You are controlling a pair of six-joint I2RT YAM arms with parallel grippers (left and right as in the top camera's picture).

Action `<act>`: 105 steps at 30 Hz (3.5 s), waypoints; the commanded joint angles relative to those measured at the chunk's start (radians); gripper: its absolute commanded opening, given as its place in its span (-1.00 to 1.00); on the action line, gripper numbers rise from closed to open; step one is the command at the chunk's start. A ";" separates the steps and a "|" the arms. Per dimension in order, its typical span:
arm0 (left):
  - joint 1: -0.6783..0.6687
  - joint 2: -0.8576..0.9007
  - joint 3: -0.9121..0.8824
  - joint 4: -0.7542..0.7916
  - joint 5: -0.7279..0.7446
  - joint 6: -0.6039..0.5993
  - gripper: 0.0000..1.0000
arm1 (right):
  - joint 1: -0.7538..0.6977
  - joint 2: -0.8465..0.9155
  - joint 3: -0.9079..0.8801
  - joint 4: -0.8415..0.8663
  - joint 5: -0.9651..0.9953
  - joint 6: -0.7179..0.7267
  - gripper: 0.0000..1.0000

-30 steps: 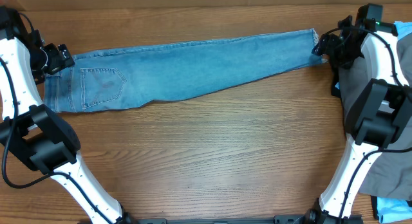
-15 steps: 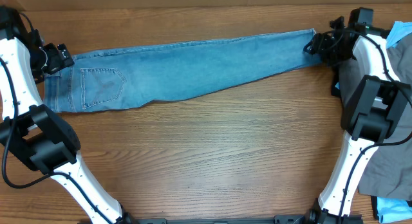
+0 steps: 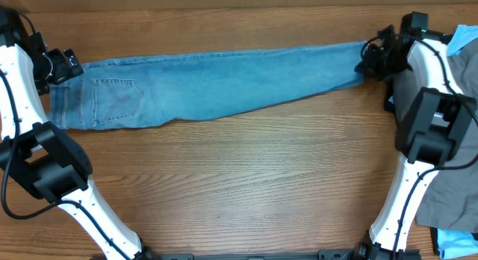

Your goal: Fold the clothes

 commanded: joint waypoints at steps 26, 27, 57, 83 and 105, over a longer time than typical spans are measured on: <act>0.034 -0.008 0.009 0.026 0.170 -0.010 1.00 | 0.172 -0.322 0.018 -0.243 0.119 -0.262 -0.92; 0.034 -0.008 0.009 0.026 0.170 -0.010 1.00 | 0.204 -0.343 0.018 -0.243 0.122 -0.262 -0.92; 0.034 -0.008 0.009 0.040 0.161 -0.010 1.00 | 0.786 -0.227 -0.012 0.093 0.142 -0.044 -0.92; 0.034 -0.008 0.009 0.040 0.158 -0.009 1.00 | 0.955 -0.127 -0.012 0.265 0.140 0.006 -0.05; -0.332 -0.008 -0.077 0.085 0.388 0.007 0.87 | 0.438 -0.207 0.086 -0.181 0.129 0.005 0.63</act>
